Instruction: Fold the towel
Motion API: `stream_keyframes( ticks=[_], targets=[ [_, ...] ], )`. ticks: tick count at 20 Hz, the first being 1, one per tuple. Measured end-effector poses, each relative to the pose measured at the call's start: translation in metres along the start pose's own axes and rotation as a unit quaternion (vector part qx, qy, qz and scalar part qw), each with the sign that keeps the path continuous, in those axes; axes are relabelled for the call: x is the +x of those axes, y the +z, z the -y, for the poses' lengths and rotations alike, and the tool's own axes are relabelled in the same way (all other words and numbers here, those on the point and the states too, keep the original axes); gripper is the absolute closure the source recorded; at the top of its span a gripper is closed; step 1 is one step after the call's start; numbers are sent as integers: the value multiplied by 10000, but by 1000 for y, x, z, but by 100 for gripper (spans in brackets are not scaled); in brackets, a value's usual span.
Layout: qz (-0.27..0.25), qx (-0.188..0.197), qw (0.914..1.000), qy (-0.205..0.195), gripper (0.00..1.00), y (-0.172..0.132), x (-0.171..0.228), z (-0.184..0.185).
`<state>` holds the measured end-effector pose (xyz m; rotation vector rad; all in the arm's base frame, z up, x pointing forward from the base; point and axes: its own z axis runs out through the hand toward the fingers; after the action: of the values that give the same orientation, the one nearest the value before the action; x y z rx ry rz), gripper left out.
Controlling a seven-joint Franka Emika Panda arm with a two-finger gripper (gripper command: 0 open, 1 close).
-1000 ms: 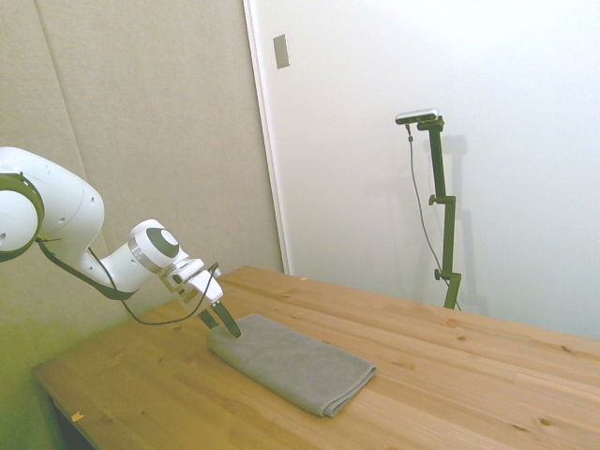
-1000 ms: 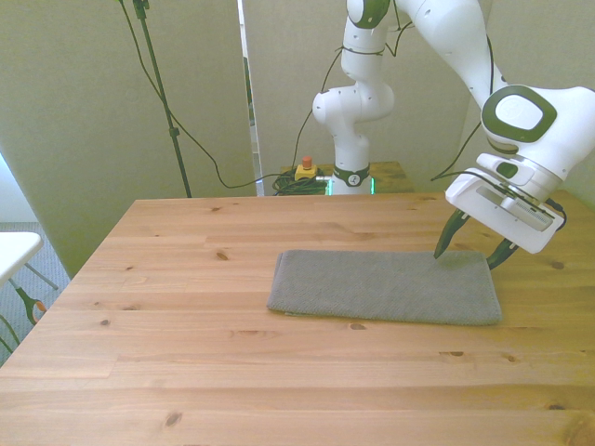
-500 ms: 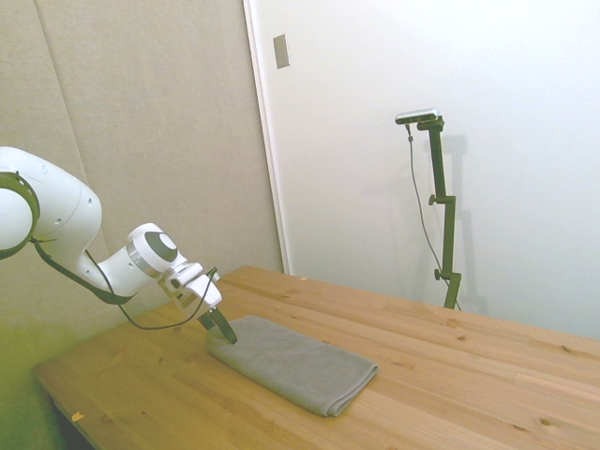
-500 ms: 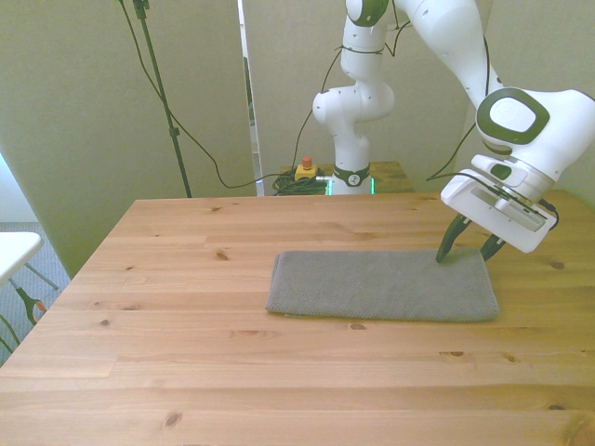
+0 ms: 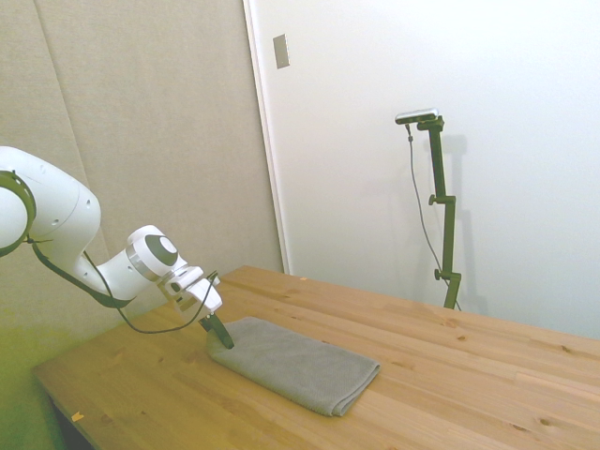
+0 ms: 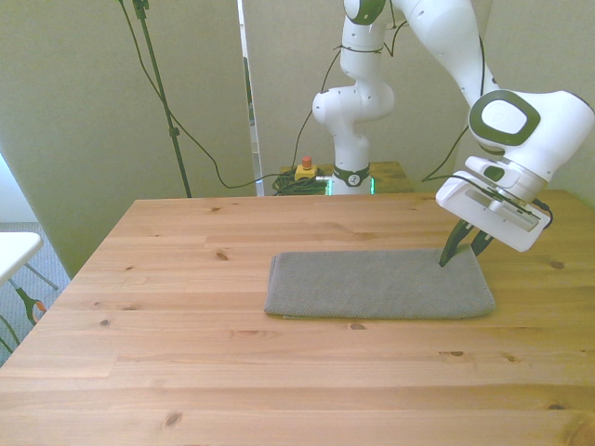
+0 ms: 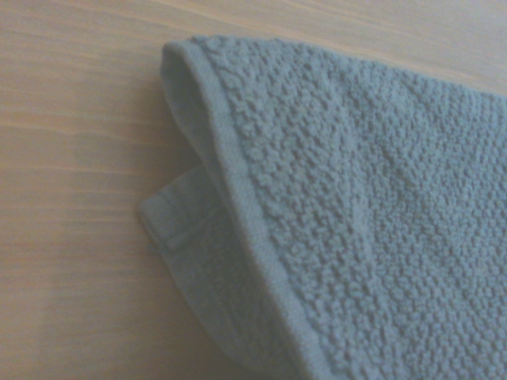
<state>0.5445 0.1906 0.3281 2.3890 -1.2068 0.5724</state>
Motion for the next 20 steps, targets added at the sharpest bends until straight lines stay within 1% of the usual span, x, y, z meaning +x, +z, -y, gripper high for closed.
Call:
stream_keyframes(
  ticks=[5, 11, 15, 20],
  targets=[
    [150, 126, 9998, 28, 100, -4, 15, -4],
    [301, 276, 9991, 142, 100, -26, 45, -18],
    [504, 423, 9971, 385, 100, -36, 85, -37],
    [819, 652, 9920, 704, 100, -43, 140, -81]
  ],
)
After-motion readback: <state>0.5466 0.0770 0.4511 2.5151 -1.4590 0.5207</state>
